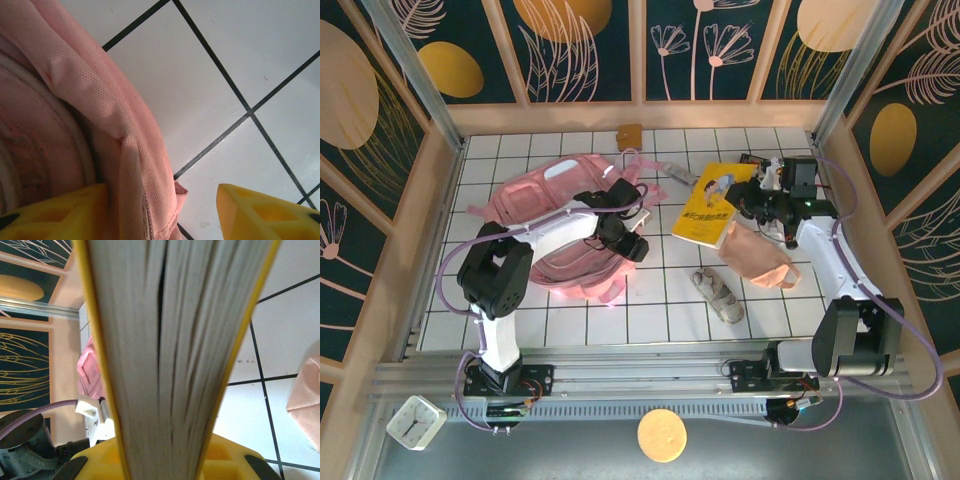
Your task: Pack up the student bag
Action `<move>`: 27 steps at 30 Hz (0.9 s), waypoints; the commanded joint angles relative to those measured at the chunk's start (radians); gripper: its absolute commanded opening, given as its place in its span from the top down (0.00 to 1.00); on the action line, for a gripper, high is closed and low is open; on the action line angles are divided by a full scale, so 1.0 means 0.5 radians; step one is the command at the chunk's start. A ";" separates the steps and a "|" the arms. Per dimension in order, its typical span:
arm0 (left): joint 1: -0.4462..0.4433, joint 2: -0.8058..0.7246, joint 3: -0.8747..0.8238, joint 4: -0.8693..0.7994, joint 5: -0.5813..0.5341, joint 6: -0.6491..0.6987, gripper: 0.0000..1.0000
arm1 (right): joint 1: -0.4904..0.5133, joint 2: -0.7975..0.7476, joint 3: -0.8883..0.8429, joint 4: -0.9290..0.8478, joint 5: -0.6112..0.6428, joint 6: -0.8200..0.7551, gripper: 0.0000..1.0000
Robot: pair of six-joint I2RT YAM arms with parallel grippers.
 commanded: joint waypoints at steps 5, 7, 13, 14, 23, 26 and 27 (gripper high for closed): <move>-0.002 0.041 0.093 -0.152 -0.161 0.033 0.50 | 0.044 -0.075 -0.083 0.163 -0.053 0.054 1.00; -0.001 0.053 0.106 -0.146 -0.156 0.017 0.53 | 0.065 -0.060 -0.075 0.168 -0.047 0.058 1.00; -0.001 0.063 0.149 -0.140 -0.133 -0.002 0.78 | 0.121 -0.038 -0.063 0.190 -0.023 0.078 1.00; -0.001 0.070 0.161 -0.149 -0.121 0.002 0.83 | 0.129 -0.036 -0.066 0.193 -0.017 0.081 1.00; -0.002 0.034 0.332 -0.293 -0.143 -0.017 1.00 | 0.202 -0.011 -0.044 0.191 0.012 0.106 1.00; -0.002 0.013 0.488 -0.401 -0.196 -0.025 1.00 | 0.234 0.004 -0.040 0.189 0.020 0.143 1.00; -0.002 0.005 0.554 -0.487 -0.232 -0.039 1.00 | 0.247 0.008 -0.035 0.196 0.008 0.165 1.00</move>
